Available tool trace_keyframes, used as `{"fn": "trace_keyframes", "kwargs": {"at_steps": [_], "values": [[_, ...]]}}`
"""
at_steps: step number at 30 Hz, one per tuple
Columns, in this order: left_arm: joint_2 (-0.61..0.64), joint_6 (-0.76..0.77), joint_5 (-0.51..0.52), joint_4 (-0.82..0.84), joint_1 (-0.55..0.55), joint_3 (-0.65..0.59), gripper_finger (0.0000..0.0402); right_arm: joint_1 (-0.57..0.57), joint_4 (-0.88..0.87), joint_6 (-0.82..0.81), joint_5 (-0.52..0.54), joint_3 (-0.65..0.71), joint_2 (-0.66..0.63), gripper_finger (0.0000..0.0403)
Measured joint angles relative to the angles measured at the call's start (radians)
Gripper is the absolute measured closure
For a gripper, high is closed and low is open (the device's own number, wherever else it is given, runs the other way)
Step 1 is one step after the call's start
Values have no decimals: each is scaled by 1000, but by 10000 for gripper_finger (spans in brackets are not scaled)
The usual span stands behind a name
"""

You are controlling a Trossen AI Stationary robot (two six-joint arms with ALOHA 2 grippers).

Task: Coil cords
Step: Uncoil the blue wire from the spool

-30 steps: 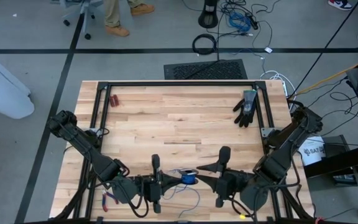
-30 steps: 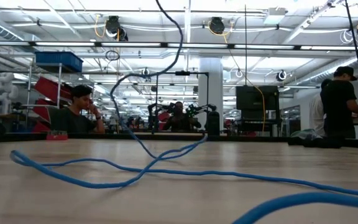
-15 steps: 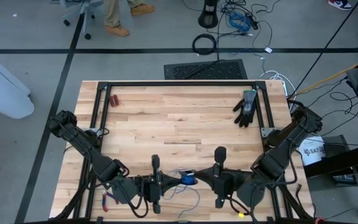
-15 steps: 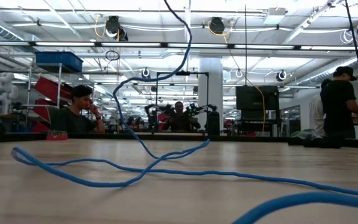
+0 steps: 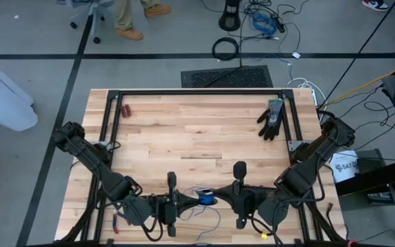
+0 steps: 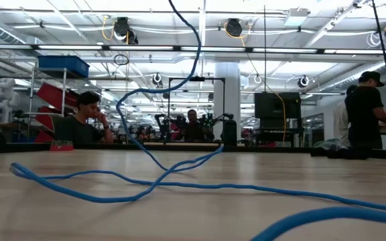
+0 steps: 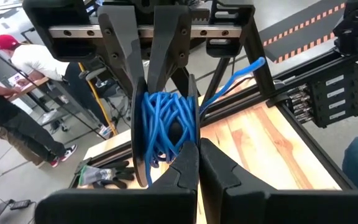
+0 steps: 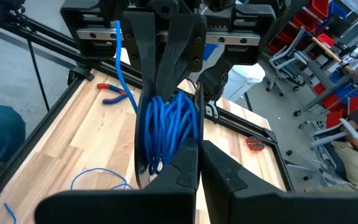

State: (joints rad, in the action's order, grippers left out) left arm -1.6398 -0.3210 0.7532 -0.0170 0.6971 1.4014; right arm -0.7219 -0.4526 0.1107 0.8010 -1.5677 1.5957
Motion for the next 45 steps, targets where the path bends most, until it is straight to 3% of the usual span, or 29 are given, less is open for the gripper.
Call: {"fn": "trace_keyframes", "kwargs": {"at_steps": [9,15,22,33,38,45], "values": [[0,0,6,2,5,0,386,-1,-3,-9,22,0,1,402],[1,-3,44,0,35,0,305,-19,-22,-12,66,0,2,403],[1,-7,218,6,67,5,235,-52,-24,-4,144,0,-3,403],[1,158,184,143,17,5,228,-96,-19,8,144,-24,-6,403],[1,185,117,131,-9,2,228,-99,-18,10,141,-24,-6,403],[1,203,114,129,-24,1,228,-98,-15,14,141,-24,-6,403]]}}
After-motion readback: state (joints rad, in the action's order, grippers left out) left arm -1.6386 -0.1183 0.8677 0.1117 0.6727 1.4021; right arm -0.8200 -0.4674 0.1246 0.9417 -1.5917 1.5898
